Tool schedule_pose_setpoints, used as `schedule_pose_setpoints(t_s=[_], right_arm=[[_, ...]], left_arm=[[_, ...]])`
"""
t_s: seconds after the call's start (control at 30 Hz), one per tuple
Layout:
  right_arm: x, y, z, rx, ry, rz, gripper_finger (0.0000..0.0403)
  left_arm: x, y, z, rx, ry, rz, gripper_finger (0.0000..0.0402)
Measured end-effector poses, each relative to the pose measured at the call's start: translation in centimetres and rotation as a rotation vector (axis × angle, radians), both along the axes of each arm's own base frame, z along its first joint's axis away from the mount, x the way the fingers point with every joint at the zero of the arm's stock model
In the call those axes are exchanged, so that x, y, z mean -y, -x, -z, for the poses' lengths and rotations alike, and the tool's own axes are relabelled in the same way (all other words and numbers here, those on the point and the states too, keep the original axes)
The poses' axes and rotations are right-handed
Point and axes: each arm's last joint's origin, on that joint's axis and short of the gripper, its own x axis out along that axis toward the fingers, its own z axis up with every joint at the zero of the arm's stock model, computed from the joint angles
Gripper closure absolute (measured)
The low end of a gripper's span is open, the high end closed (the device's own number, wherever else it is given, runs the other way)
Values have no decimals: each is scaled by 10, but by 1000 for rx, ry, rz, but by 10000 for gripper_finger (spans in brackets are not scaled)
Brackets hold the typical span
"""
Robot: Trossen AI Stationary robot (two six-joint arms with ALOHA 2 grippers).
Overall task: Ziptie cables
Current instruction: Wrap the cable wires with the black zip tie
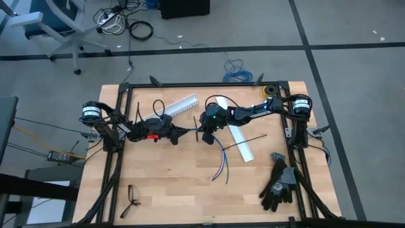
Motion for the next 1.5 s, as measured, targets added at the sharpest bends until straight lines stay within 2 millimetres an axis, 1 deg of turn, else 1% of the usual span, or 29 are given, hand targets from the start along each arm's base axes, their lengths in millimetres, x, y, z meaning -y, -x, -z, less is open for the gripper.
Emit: schedule_pose_setpoints(t_s=[0.17,0.2,0.33,0.47,0.7,0.83,0.97,1.1,1.3,1.5], right_arm=[[0,0,0,-6,-1,0,401],[0,0,0,-6,-2,0,400],[-2,0,1,-12,-15,-3,390],[-4,1,1,-18,-71,-11,370],[2,7,6,-94,-142,-3,298],[10,7,5,-74,-187,57,260],[20,8,3,-46,-267,90,235],[30,8,-2,6,-357,119,221],[45,11,-4,24,-517,168,218],[50,13,-4,24,-546,203,218]], left_arm=[[1,0,0,-1,5,17,364],[1,0,0,-2,3,24,367],[2,0,1,-12,5,58,367],[3,1,4,-42,33,76,367],[3,1,5,-55,41,99,367],[3,1,6,-61,43,102,367],[4,1,6,-66,41,107,367],[4,2,6,-71,31,115,367],[4,2,7,-76,21,122,367],[4,2,7,-80,10,124,367]])
